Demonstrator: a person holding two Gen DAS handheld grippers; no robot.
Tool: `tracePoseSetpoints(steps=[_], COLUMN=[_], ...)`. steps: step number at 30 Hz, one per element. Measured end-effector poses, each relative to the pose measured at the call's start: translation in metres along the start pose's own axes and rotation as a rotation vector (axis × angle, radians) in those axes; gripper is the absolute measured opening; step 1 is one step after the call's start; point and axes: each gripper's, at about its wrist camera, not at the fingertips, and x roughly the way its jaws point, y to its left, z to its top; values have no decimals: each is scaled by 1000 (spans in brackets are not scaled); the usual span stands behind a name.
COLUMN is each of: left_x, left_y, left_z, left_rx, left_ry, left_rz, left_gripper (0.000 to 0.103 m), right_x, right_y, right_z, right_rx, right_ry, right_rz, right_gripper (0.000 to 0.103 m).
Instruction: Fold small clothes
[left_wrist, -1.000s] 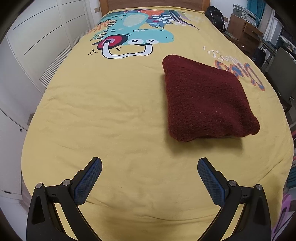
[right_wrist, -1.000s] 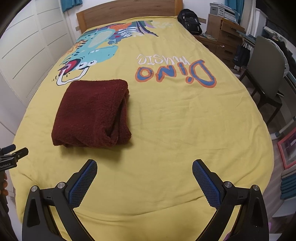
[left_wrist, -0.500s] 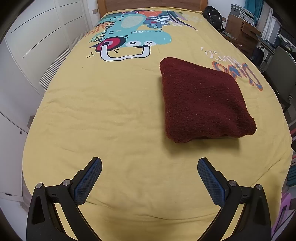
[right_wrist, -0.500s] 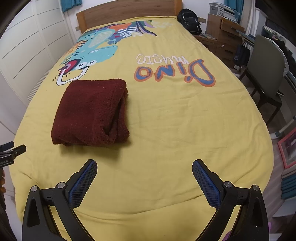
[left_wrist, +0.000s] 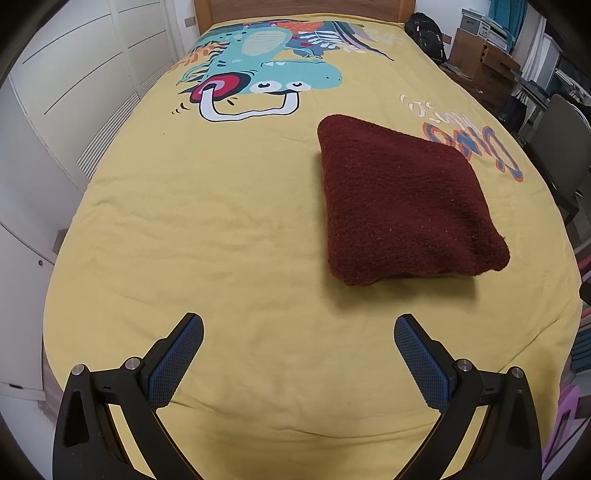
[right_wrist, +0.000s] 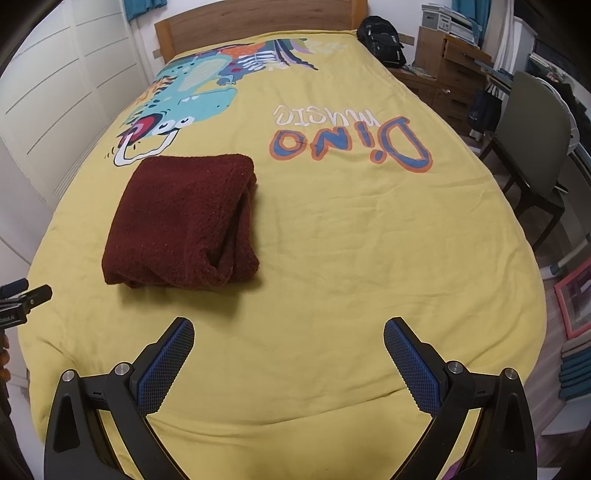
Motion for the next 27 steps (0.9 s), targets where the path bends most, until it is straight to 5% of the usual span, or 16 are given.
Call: tracePoseSetpoints(steps=[27], left_x=[-1], left_y=[1], left_z=[-2], left_rx=[-11], left_ry=[3], left_rz=[-4], left_gripper=[102], right_x=[11], right_y=[-3], right_z=[-5], right_rx=[7], right_ry=[24], right_rz=[4], right_gripper=[102])
